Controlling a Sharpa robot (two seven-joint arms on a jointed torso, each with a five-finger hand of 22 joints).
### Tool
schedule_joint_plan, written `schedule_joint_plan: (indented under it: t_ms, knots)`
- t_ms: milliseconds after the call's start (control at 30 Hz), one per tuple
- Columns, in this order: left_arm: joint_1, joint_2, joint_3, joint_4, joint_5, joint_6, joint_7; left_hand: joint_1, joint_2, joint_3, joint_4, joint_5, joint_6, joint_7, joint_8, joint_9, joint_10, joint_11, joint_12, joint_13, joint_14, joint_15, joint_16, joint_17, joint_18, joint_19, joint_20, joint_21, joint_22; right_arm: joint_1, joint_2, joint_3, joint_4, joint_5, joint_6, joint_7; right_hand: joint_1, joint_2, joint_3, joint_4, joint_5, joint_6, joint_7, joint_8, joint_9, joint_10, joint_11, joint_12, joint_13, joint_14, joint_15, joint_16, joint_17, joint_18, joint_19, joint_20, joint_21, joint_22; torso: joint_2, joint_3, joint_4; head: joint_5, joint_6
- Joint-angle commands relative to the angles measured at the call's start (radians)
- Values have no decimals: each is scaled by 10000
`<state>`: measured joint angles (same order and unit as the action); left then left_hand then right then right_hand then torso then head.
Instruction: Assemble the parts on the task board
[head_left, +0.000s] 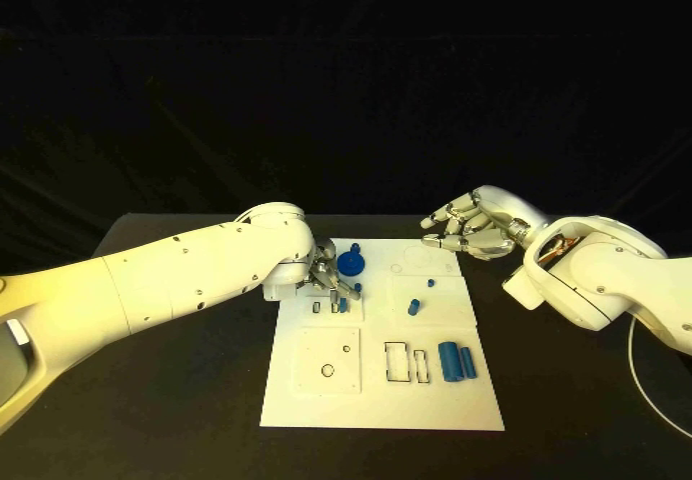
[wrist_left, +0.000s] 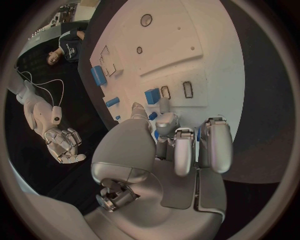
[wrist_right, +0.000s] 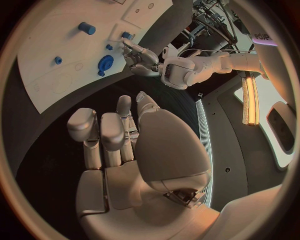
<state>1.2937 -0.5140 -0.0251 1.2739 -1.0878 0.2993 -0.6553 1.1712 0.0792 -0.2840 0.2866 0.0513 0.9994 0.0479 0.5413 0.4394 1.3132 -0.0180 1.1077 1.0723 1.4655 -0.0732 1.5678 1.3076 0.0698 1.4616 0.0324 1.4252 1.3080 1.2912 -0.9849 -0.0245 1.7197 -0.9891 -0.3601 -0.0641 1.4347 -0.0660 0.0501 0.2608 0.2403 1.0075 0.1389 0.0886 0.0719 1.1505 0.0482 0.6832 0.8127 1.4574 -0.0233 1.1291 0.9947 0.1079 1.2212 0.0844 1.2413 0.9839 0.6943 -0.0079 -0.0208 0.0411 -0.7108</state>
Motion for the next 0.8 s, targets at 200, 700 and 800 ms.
schedule_joint_plan:
  t_ms: [200,700,800]
  knots:
    - [9,57,2,32,-47,304,-21,202,0,-37,-57,-34,-110,8,126,109,26,-31,45,5,1053,-74,30,2632,-181,98,-40,65,177,-4,86,-3,-40,-698,278,-11,-35,77,-56,57,-17,84,-11,62,-17,-89,11,-32,-39,-9,-23,-78,-34,142,-81,2,-67,-29,6,-4,4,0,-16]
    - [10,104,2,3,-39,536,-3,325,9,-48,-83,-34,-181,14,185,215,-16,-26,-13,-43,1053,-70,30,2632,-169,65,-36,34,129,-6,186,-4,-107,-1023,145,369,51,125,-16,23,27,86,-18,67,-17,-99,-2,-38,-84,5,-31,-117,-42,143,-67,-2,-99,-53,16,2,2,10,-42]
    - [10,118,2,-6,-39,553,-5,350,14,-47,-90,-33,-192,14,196,233,-17,-25,-14,-42,1053,-69,30,2632,-170,65,-36,38,137,-6,196,-4,-119,-1027,133,378,65,130,-10,17,31,86,-18,68,-17,-99,-3,-38,-91,8,-32,-117,-37,143,-65,-3,-104,-56,16,0,-3,19,-48]
